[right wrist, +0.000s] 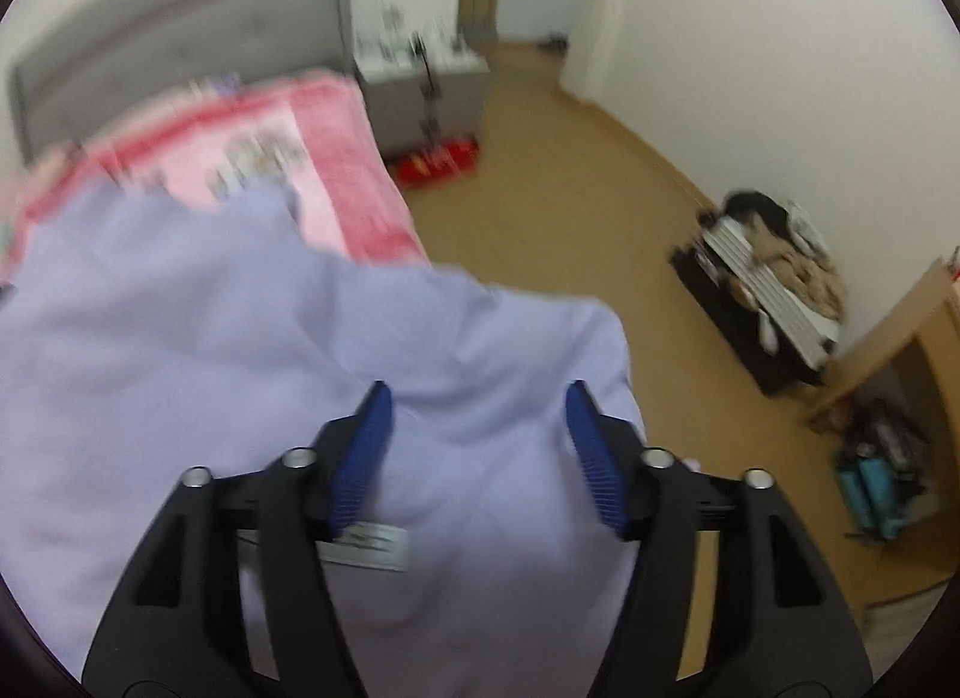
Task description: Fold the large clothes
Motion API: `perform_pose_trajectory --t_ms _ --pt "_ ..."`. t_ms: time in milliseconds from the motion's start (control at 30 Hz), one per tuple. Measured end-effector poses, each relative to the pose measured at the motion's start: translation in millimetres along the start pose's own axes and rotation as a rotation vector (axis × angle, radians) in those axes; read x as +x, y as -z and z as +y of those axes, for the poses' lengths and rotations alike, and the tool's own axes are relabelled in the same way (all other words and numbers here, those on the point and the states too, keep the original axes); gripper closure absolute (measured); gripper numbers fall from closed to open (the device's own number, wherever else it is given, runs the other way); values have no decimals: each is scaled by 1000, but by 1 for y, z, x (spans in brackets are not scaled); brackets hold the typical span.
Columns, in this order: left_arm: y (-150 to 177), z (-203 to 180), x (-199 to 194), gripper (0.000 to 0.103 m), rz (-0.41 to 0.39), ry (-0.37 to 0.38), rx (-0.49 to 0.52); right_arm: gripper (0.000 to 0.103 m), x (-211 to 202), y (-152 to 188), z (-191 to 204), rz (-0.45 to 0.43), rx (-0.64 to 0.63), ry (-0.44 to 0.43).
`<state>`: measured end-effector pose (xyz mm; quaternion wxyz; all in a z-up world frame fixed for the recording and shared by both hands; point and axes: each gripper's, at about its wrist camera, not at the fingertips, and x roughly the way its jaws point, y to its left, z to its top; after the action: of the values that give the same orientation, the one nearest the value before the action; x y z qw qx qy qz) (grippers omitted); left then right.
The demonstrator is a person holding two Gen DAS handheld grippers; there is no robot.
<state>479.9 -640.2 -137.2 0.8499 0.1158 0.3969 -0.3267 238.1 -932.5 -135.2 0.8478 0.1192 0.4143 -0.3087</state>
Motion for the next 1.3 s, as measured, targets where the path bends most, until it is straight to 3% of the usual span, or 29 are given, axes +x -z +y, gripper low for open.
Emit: perform_pose_trajectory --t_ms 67,133,200,267,367,433,600,667,767,867,1067,1300 --pt "-1 -3 -14 21 -41 1 -23 44 -12 -1 2 -13 3 -6" --pt "-2 -7 -29 20 -64 27 -28 43 -28 -1 8 -36 -4 -2" --pt "-1 -12 -46 6 -92 59 -41 43 -46 1 12 -64 -3 -18" --pt "3 -19 -72 5 -143 95 -64 23 -70 6 19 -90 2 -51" --pt "12 -30 -110 5 -202 108 -74 13 -109 20 29 -122 15 -82" --pt "22 -42 -134 5 -184 103 -32 8 -136 31 38 -130 18 -96" --pt "57 -59 -174 5 -76 108 15 8 -198 68 52 -196 36 -88" --pt "73 -64 -188 5 -69 107 19 8 -215 82 59 -210 21 -84" --pt "92 -75 -212 5 -89 39 22 8 -241 109 64 -234 23 -51" --pt "109 -92 -237 5 -120 -41 99 8 -258 132 61 -222 66 -79" --pt "127 -101 -284 5 -177 -31 61 8 -297 158 52 -248 67 -45" --pt "126 -99 -309 5 -191 -6 40 8 -326 164 54 -278 11 -26"
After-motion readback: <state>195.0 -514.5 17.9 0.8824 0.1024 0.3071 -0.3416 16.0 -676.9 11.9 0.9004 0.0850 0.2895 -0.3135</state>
